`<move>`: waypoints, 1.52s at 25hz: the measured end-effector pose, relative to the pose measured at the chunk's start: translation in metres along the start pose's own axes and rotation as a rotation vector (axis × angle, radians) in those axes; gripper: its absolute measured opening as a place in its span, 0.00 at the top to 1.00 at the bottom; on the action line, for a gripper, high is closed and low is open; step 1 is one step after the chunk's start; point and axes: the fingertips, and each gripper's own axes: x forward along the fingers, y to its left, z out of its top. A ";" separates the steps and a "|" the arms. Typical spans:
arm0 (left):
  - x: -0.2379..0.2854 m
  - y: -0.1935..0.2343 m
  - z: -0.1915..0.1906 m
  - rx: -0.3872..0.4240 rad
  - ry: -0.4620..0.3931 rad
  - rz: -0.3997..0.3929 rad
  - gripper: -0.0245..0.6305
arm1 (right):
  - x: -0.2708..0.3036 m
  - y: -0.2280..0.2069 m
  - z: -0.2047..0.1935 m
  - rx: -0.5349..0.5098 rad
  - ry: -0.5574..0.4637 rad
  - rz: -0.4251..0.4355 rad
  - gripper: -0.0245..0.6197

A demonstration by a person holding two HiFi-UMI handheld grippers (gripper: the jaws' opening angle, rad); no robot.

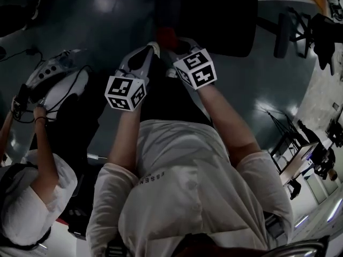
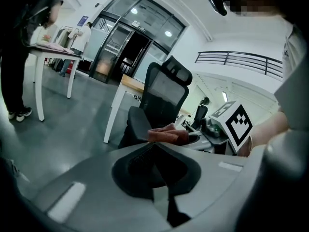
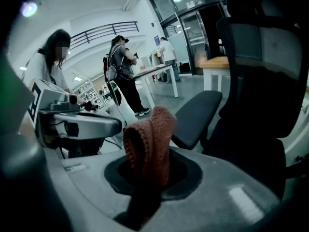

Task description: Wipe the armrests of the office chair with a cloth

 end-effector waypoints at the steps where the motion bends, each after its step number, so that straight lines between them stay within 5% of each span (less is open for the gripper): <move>1: -0.002 -0.003 0.000 0.012 0.002 0.000 0.94 | -0.007 -0.003 -0.001 0.001 -0.020 -0.015 0.88; 8: 0.015 0.007 0.034 0.128 0.017 -0.025 0.94 | -0.039 -0.080 0.044 -0.017 -0.118 -0.198 0.88; 20: 0.080 0.061 0.084 0.204 0.107 -0.143 0.94 | 0.029 -0.212 0.102 0.020 -0.062 -0.362 0.88; 28: 0.106 0.093 0.081 0.208 0.169 -0.198 0.94 | 0.068 -0.230 0.096 -0.073 0.019 -0.345 0.89; 32: 0.102 0.093 0.073 0.194 0.177 -0.201 0.94 | 0.067 -0.208 0.086 -0.174 0.064 -0.293 0.88; 38: 0.090 0.074 0.057 0.170 0.179 -0.202 0.94 | 0.050 -0.177 0.065 -0.188 0.065 -0.267 0.88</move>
